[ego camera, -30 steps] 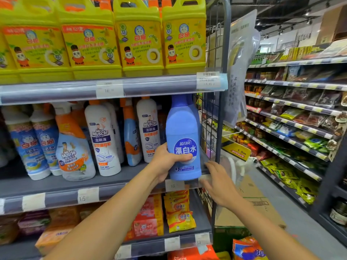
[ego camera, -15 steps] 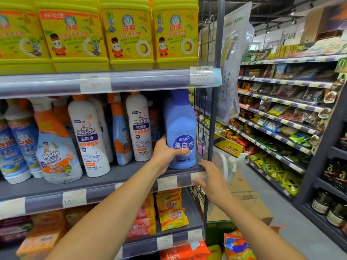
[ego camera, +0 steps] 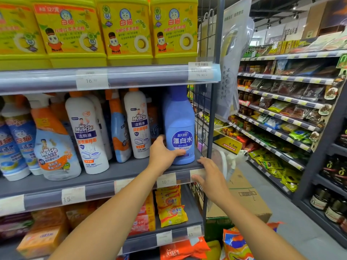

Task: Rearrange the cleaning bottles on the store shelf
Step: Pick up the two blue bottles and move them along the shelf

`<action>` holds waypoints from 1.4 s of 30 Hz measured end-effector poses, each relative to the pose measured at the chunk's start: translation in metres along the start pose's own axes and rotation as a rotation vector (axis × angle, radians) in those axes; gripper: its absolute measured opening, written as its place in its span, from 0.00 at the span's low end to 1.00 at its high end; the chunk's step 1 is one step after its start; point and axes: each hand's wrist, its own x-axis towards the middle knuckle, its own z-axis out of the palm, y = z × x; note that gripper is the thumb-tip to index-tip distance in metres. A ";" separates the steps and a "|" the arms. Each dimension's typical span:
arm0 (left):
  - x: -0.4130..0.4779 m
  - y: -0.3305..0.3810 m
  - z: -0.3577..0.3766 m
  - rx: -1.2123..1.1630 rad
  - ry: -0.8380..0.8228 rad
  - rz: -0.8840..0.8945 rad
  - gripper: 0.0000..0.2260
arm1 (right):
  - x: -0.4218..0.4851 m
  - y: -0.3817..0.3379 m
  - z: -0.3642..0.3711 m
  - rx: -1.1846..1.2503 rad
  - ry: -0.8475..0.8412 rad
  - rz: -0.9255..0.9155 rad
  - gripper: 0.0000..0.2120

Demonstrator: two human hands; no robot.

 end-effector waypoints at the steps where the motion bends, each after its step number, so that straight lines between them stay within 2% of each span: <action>1: -0.001 0.001 0.001 -0.001 0.006 0.000 0.28 | 0.000 0.000 0.000 -0.001 -0.003 0.004 0.25; 6: 0.000 0.001 -0.003 -0.042 -0.035 -0.108 0.32 | 0.005 -0.005 -0.009 0.013 -0.049 0.023 0.26; 8: 0.004 0.001 -0.008 -0.136 -0.058 -0.189 0.34 | 0.017 -0.011 -0.020 0.104 -0.002 0.059 0.24; 10: 0.006 0.002 -0.010 -0.317 -0.063 -0.244 0.31 | 0.035 -0.021 -0.031 0.279 0.034 0.158 0.22; 13: 0.005 0.012 -0.004 -0.635 -0.071 -0.270 0.18 | 0.067 -0.042 -0.034 0.513 -0.022 0.346 0.22; 14: 0.006 0.016 -0.002 -0.729 -0.081 -0.281 0.17 | 0.076 -0.049 -0.032 0.632 -0.042 0.396 0.22; 17: 0.010 0.024 0.006 -0.906 -0.105 -0.321 0.26 | 0.094 -0.067 -0.025 1.038 -0.122 0.438 0.21; 20: 0.012 0.021 0.012 -0.870 -0.150 -0.303 0.30 | 0.101 -0.070 -0.019 1.098 -0.119 0.460 0.21; 26: 0.019 0.010 0.016 -0.797 -0.155 -0.295 0.26 | 0.102 -0.065 -0.011 1.048 -0.107 0.459 0.19; 35: 0.023 0.011 0.023 -0.774 -0.148 -0.317 0.27 | 0.101 -0.070 -0.018 1.012 -0.088 0.533 0.23; 39: 0.016 0.021 0.011 -0.653 -0.139 -0.323 0.21 | 0.095 -0.073 -0.024 0.974 -0.076 0.574 0.21; 42: 0.000 0.028 -0.004 -0.491 -0.201 -0.369 0.16 | 0.089 -0.070 -0.032 0.956 -0.042 0.605 0.19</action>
